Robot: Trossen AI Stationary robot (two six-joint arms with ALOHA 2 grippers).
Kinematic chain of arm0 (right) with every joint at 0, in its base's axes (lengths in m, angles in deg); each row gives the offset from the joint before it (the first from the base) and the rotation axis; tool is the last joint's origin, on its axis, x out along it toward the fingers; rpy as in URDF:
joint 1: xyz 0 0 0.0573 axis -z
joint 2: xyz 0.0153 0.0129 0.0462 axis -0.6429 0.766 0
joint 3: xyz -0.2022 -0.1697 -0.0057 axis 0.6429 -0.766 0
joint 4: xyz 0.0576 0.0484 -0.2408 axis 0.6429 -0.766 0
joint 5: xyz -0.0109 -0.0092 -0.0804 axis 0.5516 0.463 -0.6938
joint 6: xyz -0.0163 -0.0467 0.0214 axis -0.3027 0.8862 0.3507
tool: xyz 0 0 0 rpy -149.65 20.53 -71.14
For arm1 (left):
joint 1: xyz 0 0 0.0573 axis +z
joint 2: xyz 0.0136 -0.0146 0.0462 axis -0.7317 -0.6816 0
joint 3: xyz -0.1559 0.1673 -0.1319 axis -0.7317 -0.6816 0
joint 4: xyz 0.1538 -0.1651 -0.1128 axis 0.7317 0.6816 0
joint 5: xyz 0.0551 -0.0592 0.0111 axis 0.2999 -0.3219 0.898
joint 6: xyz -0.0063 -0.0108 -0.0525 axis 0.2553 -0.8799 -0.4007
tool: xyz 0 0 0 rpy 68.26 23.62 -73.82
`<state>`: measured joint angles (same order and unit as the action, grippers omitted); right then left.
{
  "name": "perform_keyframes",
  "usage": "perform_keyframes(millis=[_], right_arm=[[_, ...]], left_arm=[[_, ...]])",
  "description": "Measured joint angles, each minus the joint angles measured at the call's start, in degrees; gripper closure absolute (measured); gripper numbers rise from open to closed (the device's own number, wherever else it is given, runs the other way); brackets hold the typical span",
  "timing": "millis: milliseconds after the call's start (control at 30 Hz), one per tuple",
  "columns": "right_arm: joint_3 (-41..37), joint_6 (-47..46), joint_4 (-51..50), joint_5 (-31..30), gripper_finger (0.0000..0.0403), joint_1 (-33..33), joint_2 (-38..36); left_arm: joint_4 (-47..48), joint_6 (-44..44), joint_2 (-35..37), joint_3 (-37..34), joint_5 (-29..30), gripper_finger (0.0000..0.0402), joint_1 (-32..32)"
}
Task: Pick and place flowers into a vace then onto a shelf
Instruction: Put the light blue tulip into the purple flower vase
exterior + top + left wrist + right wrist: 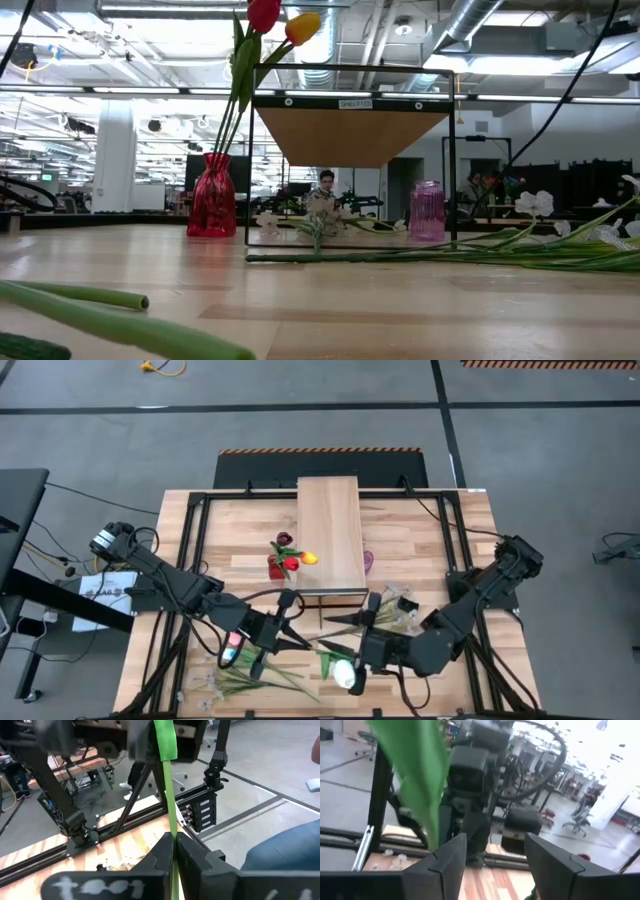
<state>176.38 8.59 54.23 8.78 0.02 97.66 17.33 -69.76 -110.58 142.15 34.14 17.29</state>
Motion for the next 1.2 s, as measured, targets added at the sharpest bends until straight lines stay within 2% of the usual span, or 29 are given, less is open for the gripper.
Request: perform_keyframes(millis=[133, 267, 400, 467, 567, 667, 800, 967, 1067, 1200], right_arm=[[0.0, 2.72, 2.9, 2.32, 0.021, 0.0, 0.0], [0.0, 3.58, 3.94, 5.71, 0.0235, -0.02, 0.0], [0.02, 3.84, 1.55, 5.49, 0.0257, -0.55, -0.05], [0.02, 4.07, -1.77, 3.42, 0.026, -1.06, -0.05], [0.02, 4.01, -5.34, -2.22, 0.0253, -1.94, -0.01], [0.02, 3.13, -6.49, -2.63, 0.0234, -2.48, 0.0], [0.83, 3.46, -6.43, -1.49, 0.0204, -3.56, 0.0], [2.28, 3.58, -6.5, 6.44, 0.0193, -3.88, 0.0], [2.93, 3.59, -6.28, 8.3, 0.0208, -3.69, -0.07], [3.03, 4.54, -6.27, 8.74, 0.0254, -2.51, -0.07]], left_arm=[[0.36, -0.09, 0.0, 0.0, 0.03, 0.0401, 0.02], [1.07, -0.58, 0.0, 0.0, 0.99, 0.0401, 0.04], [1.62, -0.66, 0.0, 0.0, 1.48, 0.0401, 0.0], [1.92, -0.98, 0.0, -0.02, 1.48, 0.0401, 0.02], [2.47, -1.55, 0.0, 0.0, 1.6, 0.0401, 0.02], [2.55, -1.73, 0.0, 0.0, 1.61, 0.0401, 0.02], [2.57, -1.84, 0.0, 0.0, 1.63, 0.0401, 0.04], [2.57, -1.86, 0.0, 0.0, 1.63, 0.0401, 0.04], [2.57, -2.05, 0.0, 0.0, 1.63, 0.0401, 0.04], [2.57, -2.14, 0.0, 0.0, 1.61, 0.0401, 0.04]])
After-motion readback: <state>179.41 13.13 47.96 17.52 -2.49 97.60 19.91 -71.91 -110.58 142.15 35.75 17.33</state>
